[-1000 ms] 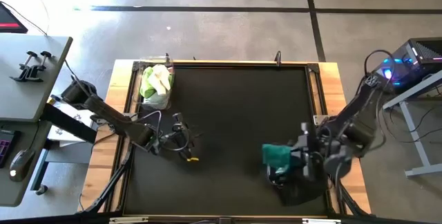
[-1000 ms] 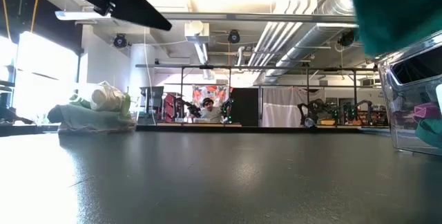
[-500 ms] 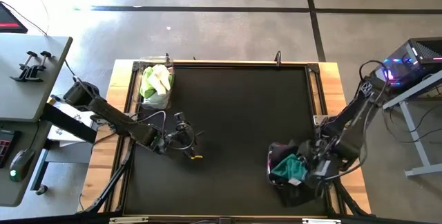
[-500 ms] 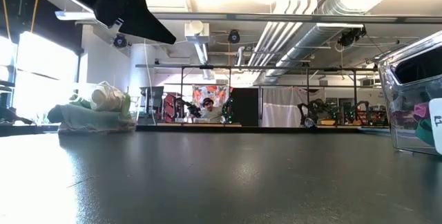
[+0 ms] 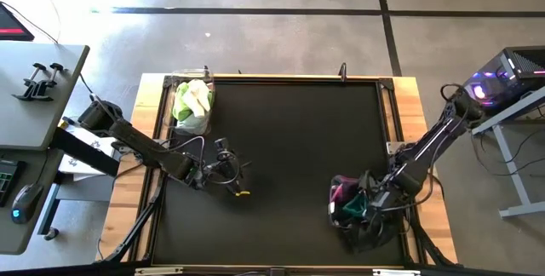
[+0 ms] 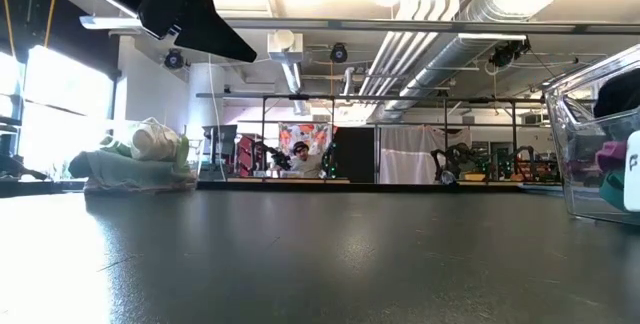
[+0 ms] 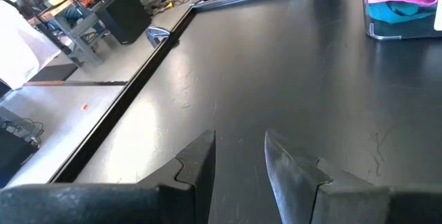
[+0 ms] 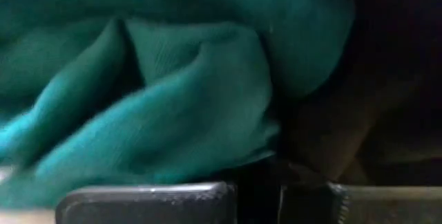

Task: Sort towels by color in basket
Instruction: Put the green towel into the bottom transparent bin

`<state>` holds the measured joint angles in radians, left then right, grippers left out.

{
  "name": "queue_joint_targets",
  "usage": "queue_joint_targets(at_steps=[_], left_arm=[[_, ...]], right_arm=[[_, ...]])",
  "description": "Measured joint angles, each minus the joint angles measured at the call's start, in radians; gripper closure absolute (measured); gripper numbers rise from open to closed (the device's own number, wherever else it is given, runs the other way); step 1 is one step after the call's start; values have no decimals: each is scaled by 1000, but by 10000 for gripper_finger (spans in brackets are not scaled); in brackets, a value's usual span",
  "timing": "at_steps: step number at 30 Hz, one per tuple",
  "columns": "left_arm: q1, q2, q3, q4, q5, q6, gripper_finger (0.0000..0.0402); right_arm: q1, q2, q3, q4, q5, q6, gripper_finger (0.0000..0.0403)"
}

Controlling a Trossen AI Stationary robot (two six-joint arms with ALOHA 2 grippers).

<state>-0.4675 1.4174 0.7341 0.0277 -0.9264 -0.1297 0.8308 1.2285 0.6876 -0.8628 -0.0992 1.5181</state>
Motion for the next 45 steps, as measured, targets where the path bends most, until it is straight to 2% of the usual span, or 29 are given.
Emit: queue_joint_targets(at_steps=[9,15,22,29,33,37,42,45], left_arm=[[1,0,0,0,2,-26,287],[0,0,0,0,4,-27,287],[0,0,0,-1,8,-33,287],[0,0,0,-3,18,-44,287],[0,0,0,-4,27,-44,287],[0,0,0,-4,27,-45,287],[0,0,0,-4,27,-44,287],[4,0,0,-4,27,-44,287]], right_arm=[[1,-2,-70,102,-3,-31,388],[0,3,-43,79,-26,-30,348],[0,6,99,-72,13,-26,293],[0,6,317,-271,95,-34,286],[0,4,424,-328,177,-48,286],[0,4,452,-300,244,-60,286],[2,64,441,-119,108,-176,286],[9,134,441,-20,93,-201,286]])
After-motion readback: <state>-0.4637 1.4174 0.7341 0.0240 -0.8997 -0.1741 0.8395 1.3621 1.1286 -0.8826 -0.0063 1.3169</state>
